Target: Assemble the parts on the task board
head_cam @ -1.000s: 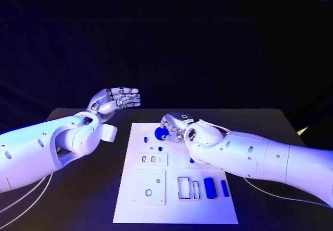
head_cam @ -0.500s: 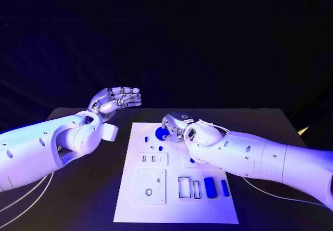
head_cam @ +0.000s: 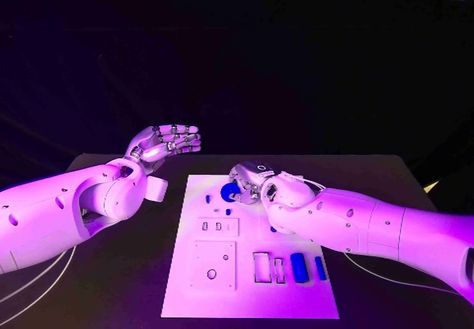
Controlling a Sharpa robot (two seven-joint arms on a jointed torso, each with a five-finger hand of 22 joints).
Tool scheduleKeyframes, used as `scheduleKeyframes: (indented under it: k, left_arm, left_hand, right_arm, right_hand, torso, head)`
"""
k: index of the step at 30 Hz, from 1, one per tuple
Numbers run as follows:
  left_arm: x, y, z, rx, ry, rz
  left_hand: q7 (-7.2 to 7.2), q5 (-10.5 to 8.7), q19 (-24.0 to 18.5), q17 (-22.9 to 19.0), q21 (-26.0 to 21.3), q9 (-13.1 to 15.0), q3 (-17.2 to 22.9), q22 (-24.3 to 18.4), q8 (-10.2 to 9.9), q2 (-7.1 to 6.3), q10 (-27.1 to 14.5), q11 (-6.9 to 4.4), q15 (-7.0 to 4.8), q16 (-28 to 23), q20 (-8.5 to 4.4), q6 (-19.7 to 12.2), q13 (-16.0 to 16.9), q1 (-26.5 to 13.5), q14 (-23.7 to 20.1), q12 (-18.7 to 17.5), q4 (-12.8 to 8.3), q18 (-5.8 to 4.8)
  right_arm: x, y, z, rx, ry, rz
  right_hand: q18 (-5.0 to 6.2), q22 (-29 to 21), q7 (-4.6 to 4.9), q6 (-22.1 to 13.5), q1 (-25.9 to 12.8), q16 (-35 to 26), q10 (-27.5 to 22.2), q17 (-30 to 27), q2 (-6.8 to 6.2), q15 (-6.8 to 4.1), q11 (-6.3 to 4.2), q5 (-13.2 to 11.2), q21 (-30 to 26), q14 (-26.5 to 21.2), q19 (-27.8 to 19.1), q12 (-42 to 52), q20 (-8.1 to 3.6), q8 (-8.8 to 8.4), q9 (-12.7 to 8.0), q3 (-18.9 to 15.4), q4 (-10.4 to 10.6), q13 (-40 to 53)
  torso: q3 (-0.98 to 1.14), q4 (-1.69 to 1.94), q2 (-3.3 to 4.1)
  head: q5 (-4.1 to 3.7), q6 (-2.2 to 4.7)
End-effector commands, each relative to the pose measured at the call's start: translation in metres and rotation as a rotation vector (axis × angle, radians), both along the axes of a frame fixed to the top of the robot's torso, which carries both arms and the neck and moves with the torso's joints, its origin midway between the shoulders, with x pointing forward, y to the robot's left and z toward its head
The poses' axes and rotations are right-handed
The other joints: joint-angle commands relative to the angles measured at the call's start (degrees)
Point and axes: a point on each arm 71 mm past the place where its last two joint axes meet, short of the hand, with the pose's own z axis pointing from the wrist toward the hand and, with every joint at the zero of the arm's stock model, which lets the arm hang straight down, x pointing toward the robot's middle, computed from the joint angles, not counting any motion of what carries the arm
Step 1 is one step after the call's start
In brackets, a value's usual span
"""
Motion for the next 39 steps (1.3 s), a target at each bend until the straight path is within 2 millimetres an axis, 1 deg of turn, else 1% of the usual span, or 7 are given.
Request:
scheduleKeyframes:
  k: [1,4,7,14,20,26,39]
  left_arm:
    - [0.0,-0.002,0.001,-0.002,-0.005,-0.013]
    - [0.0,-0.002,0.001,-0.001,-0.005,-0.01]
    - [0.0,-0.001,0.001,0.0,-0.005,-0.01]
    - [0.0,-0.001,0.001,0.001,-0.004,-0.007]
    - [0.0,0.0,0.001,0.002,-0.003,-0.006]
    - [0.0,0.0,0.001,0.002,-0.003,-0.005]
    - [0.0,0.001,0.001,0.003,-0.003,-0.002]
  left_hand:
    - [4.34,-0.04,-0.2,-0.1,-0.4,0.1,-0.2,-0.1,0.3,0.4,-0.1,0.03,0.01,-0.2,0.0,-0.1,0.0,0.2,0.4,0.1,-0.1,-1.02]
    - [4.34,-0.04,-0.2,-0.1,-0.4,0.1,-0.2,-0.1,0.3,0.39,-0.1,0.03,0.01,-0.2,0.0,-0.1,0.0,0.2,0.4,0.1,-0.1,-1.02]
    - [4.34,-0.04,-0.2,-0.1,-0.4,0.1,-0.2,-0.1,0.3,0.39,-0.1,0.03,0.01,-0.2,0.0,-0.1,0.0,0.2,0.4,0.1,-0.1,-1.02]
    - [4.35,-0.05,-0.2,-0.1,-0.4,0.1,-0.2,-0.1,0.3,0.4,-0.1,0.03,0.01,-0.3,0.0,-0.1,0.0,0.2,0.4,0.1,-0.1,-1.03]
    - [4.37,-0.04,-0.2,-0.1,-0.5,0.1,-0.2,-0.1,0.4,0.41,-0.1,0.04,0.01,-0.3,0.0,-0.1,0.0,0.2,0.4,0.1,-0.1,-1.04]
    - [4.37,-0.04,-0.2,-0.1,-0.5,0.1,-0.2,-0.1,0.4,0.41,-0.1,0.04,0.01,-0.3,0.0,-0.1,0.0,0.2,0.4,0.1,-0.1,-1.04]
    - [4.41,-0.04,-0.3,-0.2,-0.5,0.1,-0.2,-0.2,0.4,0.43,-0.2,0.07,0.03,-0.3,0.0,-0.1,0.0,0.2,0.4,0.1,0.0,-1.06]
  right_arm:
    - [-0.002,0.002,-0.002,-0.009,0.019,0.023]
    - [-0.002,0.001,-0.003,-0.012,0.028,0.024]
    - [-0.002,-0.001,-0.003,-0.014,0.034,0.023]
    - [-0.002,-0.005,-0.005,-0.015,0.05,0.02]
    - [-0.001,-0.011,-0.008,-0.03,0.072,0.008]
    - [-0.001,-0.015,-0.01,-0.051,0.093,0.003]
    - [-0.004,-0.018,-0.012,-0.06,0.114,0.016]
  right_hand:
    - [-0.28,5.7,0.0,-0.2,-0.9,0.2,-0.3,11.9,-0.29,0.37,0.1,-0.3,-0.2,5.2,0.1,-0.1,0.54,-0.36,-0.1,-1.1,0.4,0.0]
    - [-0.27,5.7,-0.01,0.0,-1.2,0.2,-0.3,11.9,-0.14,0.38,0.11,-0.3,-0.2,5.2,0.1,-0.1,0.59,-0.4,-0.1,-1.5,0.7,0.1]
    - [-0.3,5.8,-0.07,0.4,-2.4,0.2,-0.1,12.1,0.48,0.39,0.07,0.3,-0.1,5.3,0.2,0.1,0.65,-0.41,-0.1,-2.4,1.6,0.3]
    - [-0.37,6.2,-0.33,1.5,-3.7,0.3,0.6,12.3,1.38,0.24,-0.13,1.9,0.1,5.3,0.4,0.8,0.56,-0.09,0.1,-2.6,2.6,1.1]
    - [-0.36,6.2,-0.44,1.8,-5.2,0.3,0.7,12.3,1.94,0.13,-0.24,2.6,0.1,5.3,0.4,0.9,0.45,-0.17,0.0,-2.7,3.3,1.2]
    - [-0.38,6.3,-0.48,1.8,-6.6,0.3,0.7,12.3,1.87,0.11,-0.26,3.0,0.1,5.3,0.5,0.9,0.42,-0.33,0.0,-3.1,3.5,1.2]
    - [-0.41,6.4,-0.53,1.9,-7.2,0.4,1.0,12.4,1.93,0.09,-0.29,3.0,0.2,5.3,0.6,1.2,0.4,-0.33,0.0,-3.3,3.5,1.6]
  torso:
    - [-0.02,-0.05,-0.02]
    - [-0.02,-0.04,-0.03]
    - [-0.02,-0.05,-0.05]
    - [0.04,-0.07,0.01]
    - [0.02,-0.09,-0.02]
    - [0.04,-0.09,-0.02]
    - [0.02,-0.07,0.02]
  head:
    - [0.06,-0.04]
    - [0.05,-0.04]
    - [0.06,-0.04]
    - [0.16,-0.11]
    - [0.14,-0.2]
    - [0.12,-0.26]
    - [-0.02,-0.34]
